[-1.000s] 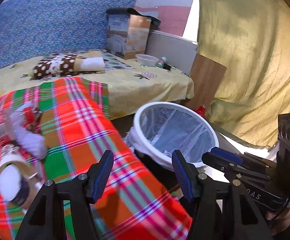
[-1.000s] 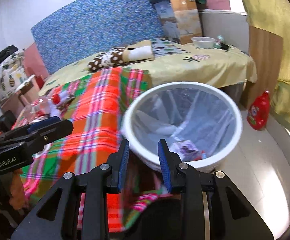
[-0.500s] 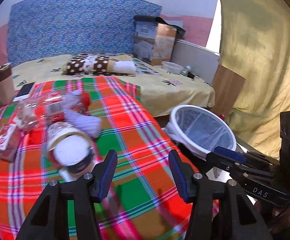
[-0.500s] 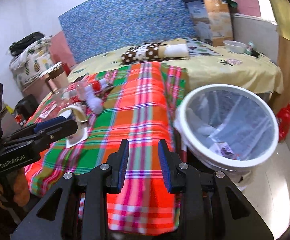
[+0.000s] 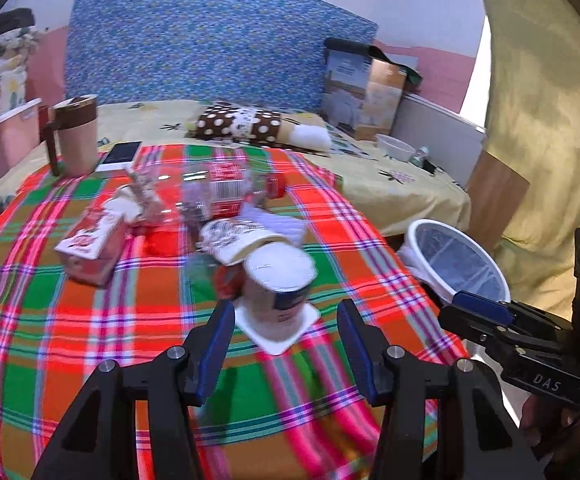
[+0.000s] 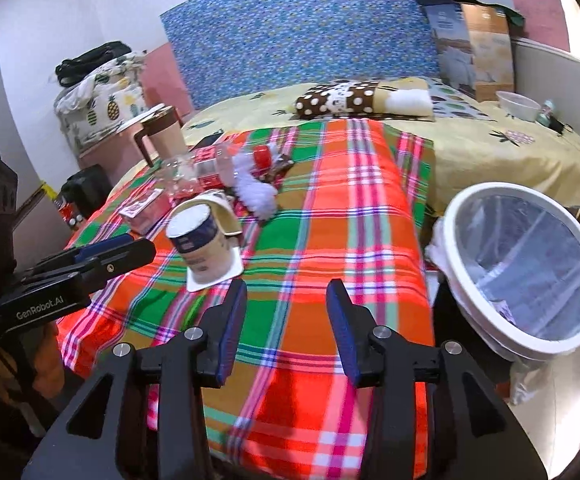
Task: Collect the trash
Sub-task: 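Close the right gripper around the white yogurt cup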
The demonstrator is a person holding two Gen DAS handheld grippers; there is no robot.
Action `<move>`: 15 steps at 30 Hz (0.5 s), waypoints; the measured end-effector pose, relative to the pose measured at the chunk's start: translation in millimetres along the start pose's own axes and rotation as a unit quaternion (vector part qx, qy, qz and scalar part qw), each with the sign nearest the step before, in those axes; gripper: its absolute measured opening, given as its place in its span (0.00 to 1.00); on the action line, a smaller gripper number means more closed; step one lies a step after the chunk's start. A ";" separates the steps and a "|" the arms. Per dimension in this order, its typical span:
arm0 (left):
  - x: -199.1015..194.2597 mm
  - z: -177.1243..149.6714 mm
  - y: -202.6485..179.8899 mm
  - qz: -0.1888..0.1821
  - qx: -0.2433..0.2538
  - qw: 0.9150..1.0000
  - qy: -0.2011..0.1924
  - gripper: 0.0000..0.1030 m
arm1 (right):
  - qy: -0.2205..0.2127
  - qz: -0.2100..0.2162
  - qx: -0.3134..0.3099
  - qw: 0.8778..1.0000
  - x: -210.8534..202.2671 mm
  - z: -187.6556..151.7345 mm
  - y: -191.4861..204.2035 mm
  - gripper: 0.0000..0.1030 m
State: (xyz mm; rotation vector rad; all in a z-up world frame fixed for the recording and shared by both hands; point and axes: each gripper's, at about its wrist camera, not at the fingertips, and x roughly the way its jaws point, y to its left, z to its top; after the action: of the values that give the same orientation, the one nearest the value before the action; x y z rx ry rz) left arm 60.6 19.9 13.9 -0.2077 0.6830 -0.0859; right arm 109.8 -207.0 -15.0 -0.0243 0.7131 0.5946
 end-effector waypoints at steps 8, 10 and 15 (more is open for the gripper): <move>-6.3 -1.4 31.0 0.023 -0.025 0.999 -0.004 0.52 | 0.012 0.023 -0.036 0.999 17.2 7.4 28.9 0.42; -7.2 -2.0 38.2 0.026 -0.031 0.999 -0.003 0.52 | 0.015 0.029 -0.041 0.999 22.8 10.0 35.4 0.42; -9.8 -1.8 54.4 0.031 -0.044 0.999 -0.005 0.52 | 0.023 0.035 -0.055 0.998 36.0 15.8 49.1 0.43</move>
State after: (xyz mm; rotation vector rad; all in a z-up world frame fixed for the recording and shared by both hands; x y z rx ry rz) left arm 52.4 74.1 6.7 -0.2712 0.6842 0.0041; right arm 115.4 -144.3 -16.6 -0.1153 0.7274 0.7007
